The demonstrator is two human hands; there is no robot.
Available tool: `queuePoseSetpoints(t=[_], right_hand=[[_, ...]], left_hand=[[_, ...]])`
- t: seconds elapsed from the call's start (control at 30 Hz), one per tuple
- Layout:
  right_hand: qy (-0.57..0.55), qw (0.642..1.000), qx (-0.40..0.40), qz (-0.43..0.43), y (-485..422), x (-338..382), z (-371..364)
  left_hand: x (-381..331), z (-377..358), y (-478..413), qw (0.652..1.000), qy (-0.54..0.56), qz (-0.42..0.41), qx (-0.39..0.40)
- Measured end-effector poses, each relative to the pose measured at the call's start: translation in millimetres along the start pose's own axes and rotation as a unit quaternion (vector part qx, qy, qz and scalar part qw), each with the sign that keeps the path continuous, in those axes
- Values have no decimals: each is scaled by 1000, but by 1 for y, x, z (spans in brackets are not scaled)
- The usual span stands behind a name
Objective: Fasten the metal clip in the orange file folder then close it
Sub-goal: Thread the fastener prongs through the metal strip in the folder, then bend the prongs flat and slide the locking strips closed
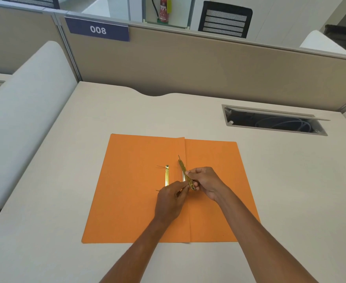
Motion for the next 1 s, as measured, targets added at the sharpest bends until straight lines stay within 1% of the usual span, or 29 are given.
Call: queuePoseSetpoints(t=[0.17,0.23,0.33,0.47,0.57,0.63,0.73,0.83,1.0], right_hand=[[22,1000,-10,10,-1,-6,-2],[43,999,-15,18,-1,-9,-2],[83,996,-28,35,1,-11,-2],[160,983,-49,75,6,-8,-5],[215,970,-54,98,9,-1,-6],[253,961,-44,106,9,3,-8],[296,948,-38,115,9,7,-9],[322,939,-39,117,7,7,-11],[328,936,-49,118,9,8,-11]], left_hand=[[3,7,-2,1000,20,3,-2],[8,12,-1,1000,12,2,-10],[12,21,1,999,-38,-16,-31],[11,26,-4,986,-144,-69,-53],[10,21,-11,970,-209,-122,-2],[13,18,-16,964,-228,-128,44],[18,16,-20,960,-236,-127,84],[20,16,-20,956,-243,-138,95],[23,15,-20,957,-241,-131,95]])
Point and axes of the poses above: each hand's wrist, its own y-axis away from the middle knuckle, its own z-axis out of the back of the hand, x = y × z, the point moved 5 cm from there along -y, towards the middle knuckle, and after that the axes turned 10 degrees about z, right-handed, at the moved point
